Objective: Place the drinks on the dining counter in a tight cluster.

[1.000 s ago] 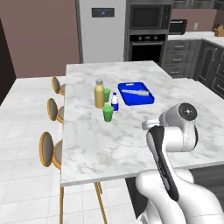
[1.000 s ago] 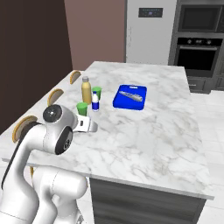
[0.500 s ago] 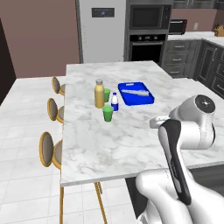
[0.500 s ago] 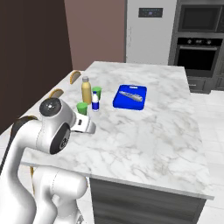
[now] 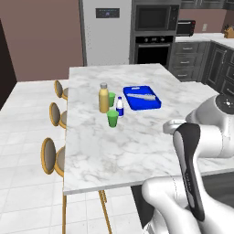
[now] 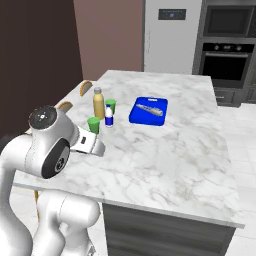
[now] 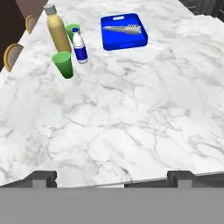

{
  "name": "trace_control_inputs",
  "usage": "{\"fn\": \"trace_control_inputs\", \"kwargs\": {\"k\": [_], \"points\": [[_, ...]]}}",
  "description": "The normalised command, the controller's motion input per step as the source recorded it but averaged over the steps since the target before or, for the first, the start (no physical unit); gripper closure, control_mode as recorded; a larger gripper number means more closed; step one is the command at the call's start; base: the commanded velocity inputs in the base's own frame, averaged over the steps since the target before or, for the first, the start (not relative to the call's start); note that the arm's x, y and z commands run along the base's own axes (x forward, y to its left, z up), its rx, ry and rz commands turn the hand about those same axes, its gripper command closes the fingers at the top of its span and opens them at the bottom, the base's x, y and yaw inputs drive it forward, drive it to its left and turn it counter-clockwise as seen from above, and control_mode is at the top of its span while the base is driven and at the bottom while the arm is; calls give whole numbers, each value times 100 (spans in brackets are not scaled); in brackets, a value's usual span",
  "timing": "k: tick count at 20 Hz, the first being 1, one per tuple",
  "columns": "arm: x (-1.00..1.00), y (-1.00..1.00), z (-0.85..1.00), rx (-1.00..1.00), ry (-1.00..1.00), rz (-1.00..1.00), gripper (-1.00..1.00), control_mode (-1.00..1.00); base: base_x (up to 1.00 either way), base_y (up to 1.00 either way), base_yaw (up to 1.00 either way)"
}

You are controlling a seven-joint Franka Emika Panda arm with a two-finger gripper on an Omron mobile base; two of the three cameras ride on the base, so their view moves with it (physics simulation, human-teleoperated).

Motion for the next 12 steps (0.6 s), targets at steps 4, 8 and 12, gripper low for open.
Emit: {"fn": "trace_control_inputs", "kwargs": {"k": [4,8,12], "points": [[-54,0,0,0,-11,-9,-100,-100,0,0,0],[-49,0,0,0,-9,-9,-100,-100,0,0,0],[-34,0,0,0,-6,-10,-100,-100,0,0,0]]}}
